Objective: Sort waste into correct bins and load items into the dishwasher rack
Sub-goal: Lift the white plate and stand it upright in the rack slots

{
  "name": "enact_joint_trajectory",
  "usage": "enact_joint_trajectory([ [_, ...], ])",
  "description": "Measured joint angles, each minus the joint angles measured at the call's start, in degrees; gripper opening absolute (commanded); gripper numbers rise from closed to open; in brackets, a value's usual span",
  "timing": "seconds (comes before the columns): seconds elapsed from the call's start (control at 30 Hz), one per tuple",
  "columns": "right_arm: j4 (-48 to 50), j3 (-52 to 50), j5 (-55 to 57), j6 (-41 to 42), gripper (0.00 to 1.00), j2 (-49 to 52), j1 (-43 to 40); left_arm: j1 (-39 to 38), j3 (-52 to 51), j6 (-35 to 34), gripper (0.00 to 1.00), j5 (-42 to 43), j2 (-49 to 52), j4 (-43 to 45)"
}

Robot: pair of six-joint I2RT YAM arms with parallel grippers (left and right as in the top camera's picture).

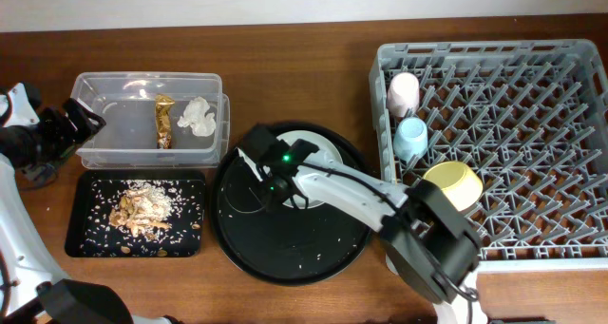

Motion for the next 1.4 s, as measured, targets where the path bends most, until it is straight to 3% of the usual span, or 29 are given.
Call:
enact_joint_trajectory([
  [0.27, -7.26, 1.49, -7.63, -0.76, 0.04, -24.0, -2.69, 0.0, 0.0, 0.0, 1.0, 0.0, 0.0, 0.0],
  [0.43, -14.97, 1.53, -16.11, -4.72, 0.04, -31.54, -21.22, 0.0, 0.0, 0.0, 1.0, -0.02, 0.0, 0.0],
  [0.7, -17.2, 1.55, -42.66, -15.65, 0.04, -31.15, -58.14, 0.0, 0.0, 0.0, 1.0, 0.0, 0.0, -0.02],
  [0.97, -15.19, 1.55, -48.02, -20.17, 0.07, -18.21, -63.98, 0.0, 0.0, 0.0, 1.0, -0.02, 0.0, -0.04],
  [1.0, -14.4, 1.55, -48.35, -20.28, 0.15, -16.65, -63.98, 0.0, 0.0, 0.0, 1.0, 0.0, 0.0, -0.02],
  [1.1, -13.09, 1.55, -48.54, -20.26, 0.29, -15.56, -64.08, 0.0, 0.0, 0.0, 1.0, 0.0, 0.0, 0.0],
  [1.13, -12.85, 1.57, -48.81, -20.26, 0.42, -15.56, -64.63, 0.0, 0.0, 0.0, 1.0, 0.0, 0.0, -0.02],
  [1.2, -12.85, 1.55, -48.89, -20.41, 0.54, -15.56, -66.49, 0.0, 0.0, 0.0, 1.0, 0.0, 0.0, -0.02],
  [1.27, -12.87, 1.57, -48.89, -20.15, 0.79, -15.56, -69.33, 0.0, 0.0, 0.0, 1.0, 0.0, 0.0, -0.02],
  [1.3, -12.85, 1.57, -48.87, -19.69, 0.98, -15.56, -70.93, 0.0, 0.0, 0.0, 1.0, 0.0, 0.0, -0.02],
  [1.4, -13.6, 1.99, -48.89, -17.49, 0.99, -15.78, -75.28, 0.0, 0.0, 0.0, 1.0, 0.0, 0.0, 0.0],
])
